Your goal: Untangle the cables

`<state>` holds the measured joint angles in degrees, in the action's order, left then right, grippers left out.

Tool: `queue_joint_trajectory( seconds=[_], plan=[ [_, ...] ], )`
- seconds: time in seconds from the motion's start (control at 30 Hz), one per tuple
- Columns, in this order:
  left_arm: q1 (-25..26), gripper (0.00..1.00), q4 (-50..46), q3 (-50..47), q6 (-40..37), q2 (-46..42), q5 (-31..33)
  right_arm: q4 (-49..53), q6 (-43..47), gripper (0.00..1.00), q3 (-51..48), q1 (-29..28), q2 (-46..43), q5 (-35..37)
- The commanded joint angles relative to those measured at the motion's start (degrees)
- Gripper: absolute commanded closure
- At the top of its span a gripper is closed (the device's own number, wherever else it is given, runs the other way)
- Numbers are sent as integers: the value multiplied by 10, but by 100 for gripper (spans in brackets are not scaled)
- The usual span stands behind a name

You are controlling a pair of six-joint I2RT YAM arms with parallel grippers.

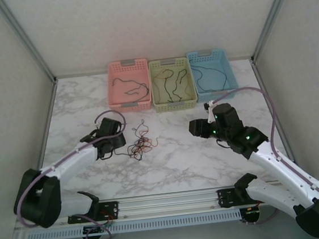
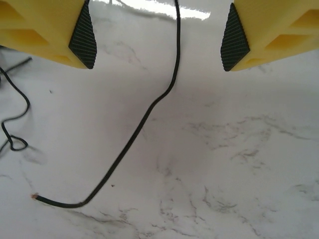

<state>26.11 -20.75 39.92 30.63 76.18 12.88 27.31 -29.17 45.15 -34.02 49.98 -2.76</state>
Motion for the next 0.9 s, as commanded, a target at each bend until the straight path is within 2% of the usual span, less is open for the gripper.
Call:
queue_joint_trajectory(
  seconds=[0.0, 0.13, 0.5, 0.53, 0.67, 0.7, 0.87],
  plan=[
    [-14, 34, 41, 35, -5, 44, -15, -4, -4, 45, -16, -3, -31, 18],
    [-18, 36, 60, 49, -12, 83, -20, 9, -3, 45, -16, -3, -38, 18],
    [-32, 52, 72, 76, -25, 151, -8, 14, -2, 45, -23, -4, -40, 16],
    [-34, 56, 75, 78, -26, 154, -12, 14, -2, 45, -24, -4, -40, 15],
    [-36, 95, 73, 83, -29, 153, -21, 13, -4, 45, -26, -4, -38, 12],
    [-36, 100, 74, 80, -29, 143, -26, 12, -5, 45, -27, -4, -38, 10],
    [-32, 100, 78, 44, -43, 17, -56, -16, -4, 46, -36, -4, -35, -30]
  ],
)
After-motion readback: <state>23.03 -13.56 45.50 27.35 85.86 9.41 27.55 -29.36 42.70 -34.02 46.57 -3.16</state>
